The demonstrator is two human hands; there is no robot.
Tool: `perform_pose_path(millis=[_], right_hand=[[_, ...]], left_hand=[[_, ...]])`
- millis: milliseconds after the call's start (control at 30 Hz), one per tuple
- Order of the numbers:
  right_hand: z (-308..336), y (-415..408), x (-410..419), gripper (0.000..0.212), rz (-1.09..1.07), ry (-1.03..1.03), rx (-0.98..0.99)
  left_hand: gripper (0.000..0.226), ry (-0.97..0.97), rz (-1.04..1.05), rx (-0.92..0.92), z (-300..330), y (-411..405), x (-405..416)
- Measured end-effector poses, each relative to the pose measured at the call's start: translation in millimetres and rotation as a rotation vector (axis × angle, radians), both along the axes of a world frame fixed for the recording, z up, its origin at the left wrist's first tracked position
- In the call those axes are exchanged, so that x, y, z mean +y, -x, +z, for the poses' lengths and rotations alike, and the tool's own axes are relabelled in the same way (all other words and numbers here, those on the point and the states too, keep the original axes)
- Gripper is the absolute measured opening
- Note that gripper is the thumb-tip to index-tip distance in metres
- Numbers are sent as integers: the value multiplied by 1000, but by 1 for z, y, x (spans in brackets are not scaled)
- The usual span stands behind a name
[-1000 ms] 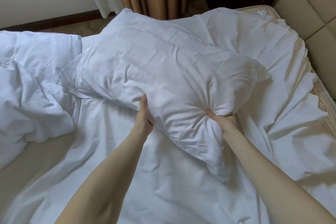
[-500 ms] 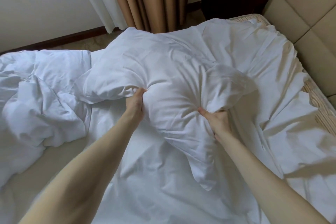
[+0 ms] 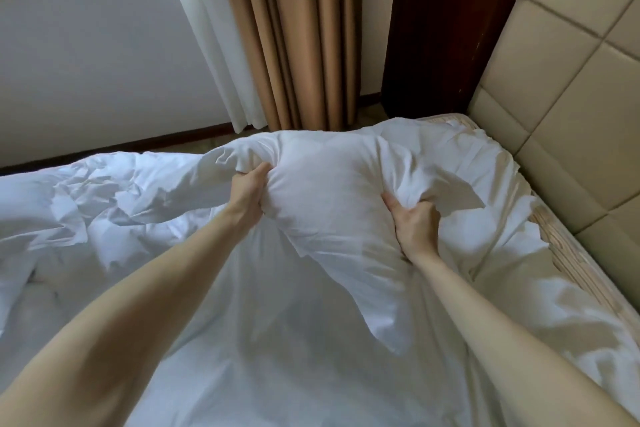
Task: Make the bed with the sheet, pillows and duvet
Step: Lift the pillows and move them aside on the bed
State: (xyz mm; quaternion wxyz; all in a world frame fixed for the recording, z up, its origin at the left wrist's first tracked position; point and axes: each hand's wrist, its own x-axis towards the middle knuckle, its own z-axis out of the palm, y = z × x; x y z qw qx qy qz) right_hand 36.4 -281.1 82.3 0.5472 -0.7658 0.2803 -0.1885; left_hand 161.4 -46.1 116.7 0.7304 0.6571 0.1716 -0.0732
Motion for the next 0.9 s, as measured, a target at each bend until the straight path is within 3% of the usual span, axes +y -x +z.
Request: perform_pose_path(millis=[367, 533, 733, 900], right_hand=[[112, 69, 61, 59, 119, 165, -177], [142, 109, 116, 58, 137, 197, -262], [169, 151, 195, 57, 173, 261, -361], [194, 180, 260, 64, 212, 289, -469]], left_hand=[[6, 67, 151, -141, 98, 106, 77], [6, 113, 197, -208, 129, 156, 132], [28, 132, 210, -265, 152, 209, 219], [21, 162, 186, -324, 180, 248, 285]])
